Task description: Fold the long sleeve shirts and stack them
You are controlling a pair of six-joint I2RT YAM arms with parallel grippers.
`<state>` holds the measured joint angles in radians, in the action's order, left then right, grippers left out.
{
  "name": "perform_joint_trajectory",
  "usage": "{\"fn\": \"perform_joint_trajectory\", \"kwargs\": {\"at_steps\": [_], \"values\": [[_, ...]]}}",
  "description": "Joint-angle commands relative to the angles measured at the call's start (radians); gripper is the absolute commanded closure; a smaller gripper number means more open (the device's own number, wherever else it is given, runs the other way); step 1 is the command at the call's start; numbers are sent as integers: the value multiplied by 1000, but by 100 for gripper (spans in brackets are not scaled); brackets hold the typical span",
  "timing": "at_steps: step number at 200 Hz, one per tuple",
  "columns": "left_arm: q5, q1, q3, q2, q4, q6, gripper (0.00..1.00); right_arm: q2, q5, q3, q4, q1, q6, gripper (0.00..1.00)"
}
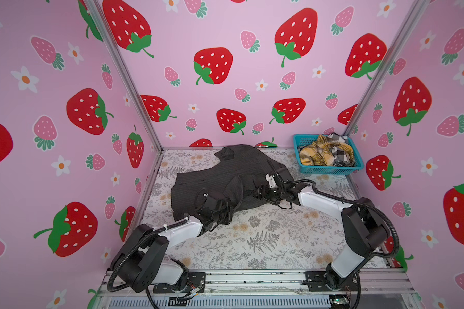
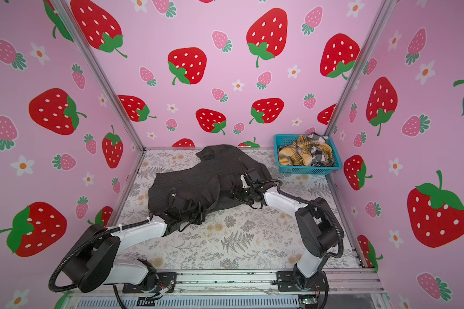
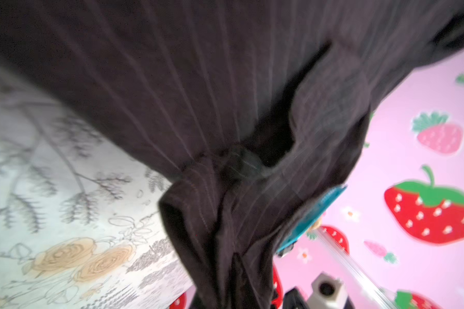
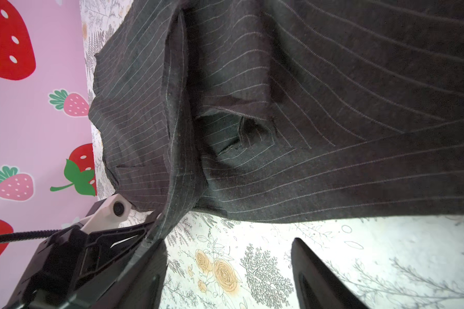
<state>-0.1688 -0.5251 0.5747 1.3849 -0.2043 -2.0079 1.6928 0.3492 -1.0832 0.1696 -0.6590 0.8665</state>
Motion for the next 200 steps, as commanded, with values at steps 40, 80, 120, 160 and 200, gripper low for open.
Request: {"fn": "perform_joint_trajectory", "kwargs": {"at_steps": [40,80,120,160,200], "values": [[-50,207,360,-260,708,720,100,-14,92,0,-42,140,31,15],[-45,330,586,-351,1023,1321,100,48,212,-1,-171,166,150,13],[-95,341,537,-458,1013,1428,100,119,240,-14,-263,180,266,13],[-26,348,498,-594,1030,1474,100,141,275,30,-373,205,372,14],[81,351,420,-753,1061,1459,100,158,280,37,-403,225,401,15]]}}
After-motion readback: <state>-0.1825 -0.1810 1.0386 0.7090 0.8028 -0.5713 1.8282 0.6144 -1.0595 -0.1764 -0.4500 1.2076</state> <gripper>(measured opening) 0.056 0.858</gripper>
